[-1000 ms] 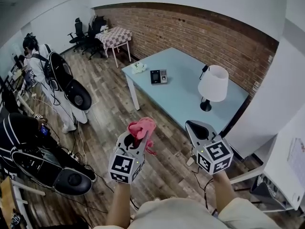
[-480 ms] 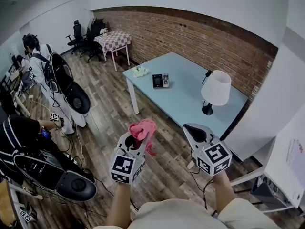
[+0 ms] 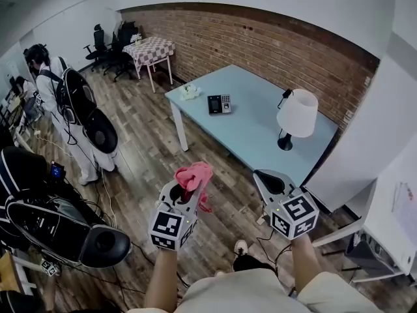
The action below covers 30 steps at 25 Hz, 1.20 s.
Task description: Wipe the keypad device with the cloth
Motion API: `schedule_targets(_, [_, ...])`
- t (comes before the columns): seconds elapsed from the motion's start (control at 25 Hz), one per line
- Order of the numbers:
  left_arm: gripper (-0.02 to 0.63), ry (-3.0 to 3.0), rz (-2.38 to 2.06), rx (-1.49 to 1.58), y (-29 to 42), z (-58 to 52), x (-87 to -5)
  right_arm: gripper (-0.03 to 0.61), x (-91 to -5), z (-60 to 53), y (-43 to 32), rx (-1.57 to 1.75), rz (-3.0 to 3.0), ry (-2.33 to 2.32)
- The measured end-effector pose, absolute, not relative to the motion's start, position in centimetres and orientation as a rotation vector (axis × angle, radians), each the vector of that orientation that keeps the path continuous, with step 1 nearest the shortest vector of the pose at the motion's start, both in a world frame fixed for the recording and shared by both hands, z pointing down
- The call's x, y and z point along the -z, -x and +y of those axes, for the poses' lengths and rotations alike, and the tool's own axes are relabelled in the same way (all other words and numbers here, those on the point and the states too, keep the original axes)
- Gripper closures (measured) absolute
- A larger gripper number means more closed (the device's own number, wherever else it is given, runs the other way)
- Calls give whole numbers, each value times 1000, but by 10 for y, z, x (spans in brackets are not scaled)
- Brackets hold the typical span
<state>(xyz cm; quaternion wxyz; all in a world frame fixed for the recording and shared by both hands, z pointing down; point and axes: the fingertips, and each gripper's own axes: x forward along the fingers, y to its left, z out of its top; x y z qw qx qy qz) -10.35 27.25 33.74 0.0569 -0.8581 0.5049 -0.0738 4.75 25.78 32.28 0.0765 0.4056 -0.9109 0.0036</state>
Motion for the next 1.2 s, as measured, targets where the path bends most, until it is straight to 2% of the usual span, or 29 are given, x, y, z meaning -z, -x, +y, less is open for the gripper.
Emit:
schedule_targets(0.52, [512, 2617, 1542, 247, 109, 214, -353, 570, -336, 189, -44, -2, -2695, -1248])
schedule_targets(1.2, [512, 2582, 1639, 287, 117, 43, -341, 570, -326, -1, -40, -56, -2724, -1194])
